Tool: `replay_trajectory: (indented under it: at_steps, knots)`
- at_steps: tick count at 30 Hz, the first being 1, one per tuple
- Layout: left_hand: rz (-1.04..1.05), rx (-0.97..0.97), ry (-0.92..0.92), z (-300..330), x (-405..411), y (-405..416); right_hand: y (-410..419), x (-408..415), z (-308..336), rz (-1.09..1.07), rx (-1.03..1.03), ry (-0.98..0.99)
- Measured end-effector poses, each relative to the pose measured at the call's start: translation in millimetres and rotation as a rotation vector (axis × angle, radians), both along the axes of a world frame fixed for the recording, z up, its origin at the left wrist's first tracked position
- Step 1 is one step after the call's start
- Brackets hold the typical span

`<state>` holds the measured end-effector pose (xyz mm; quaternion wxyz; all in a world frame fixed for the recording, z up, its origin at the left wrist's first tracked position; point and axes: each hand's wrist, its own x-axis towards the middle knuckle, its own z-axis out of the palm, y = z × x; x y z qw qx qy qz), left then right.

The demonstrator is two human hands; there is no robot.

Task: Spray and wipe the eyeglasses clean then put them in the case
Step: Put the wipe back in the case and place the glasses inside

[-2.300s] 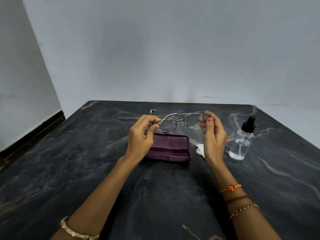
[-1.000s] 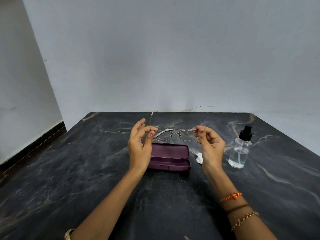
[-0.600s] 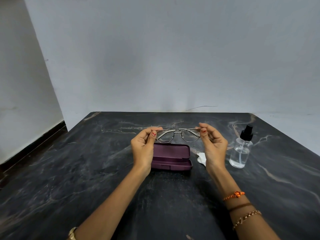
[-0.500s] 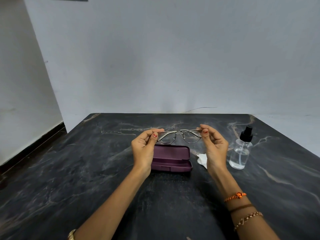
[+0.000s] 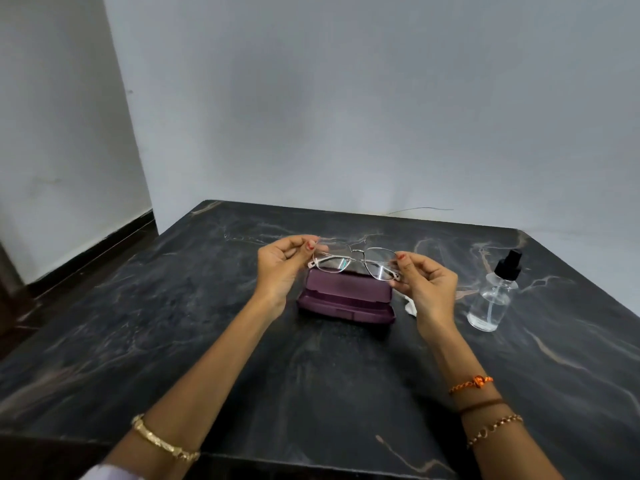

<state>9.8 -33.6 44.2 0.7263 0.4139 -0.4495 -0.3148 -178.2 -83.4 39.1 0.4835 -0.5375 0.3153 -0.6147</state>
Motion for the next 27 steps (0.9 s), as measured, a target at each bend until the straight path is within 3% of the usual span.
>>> replay_trajectory:
  at_steps: [5, 11, 18, 22, 27]
  knots:
    - [-0.071, 0.1, 0.007, 1.8, 48.3, 30.3, 37.7, 26.7, 3.7, 0.158, 0.036, 0.026]
    - [0.098, 0.181, 0.062, -19.1, 112.5, 86.6, 69.6, 92.5, -13.3, 0.425, 0.116, 0.101]
    - [0.245, 0.313, 0.041, -46.1, 141.3, 103.8, 67.9, 131.9, -40.3, 0.418, 0.141, 0.269]
    - [0.296, 0.417, -0.043, -54.7, 141.4, 96.6, 66.3, 128.0, -50.7, 0.382, 0.032, 0.442]
    - [0.361, 0.4, -0.123, -45.4, 147.9, 87.3, 64.9, 132.4, -45.1, 0.355, -0.161, 0.537]
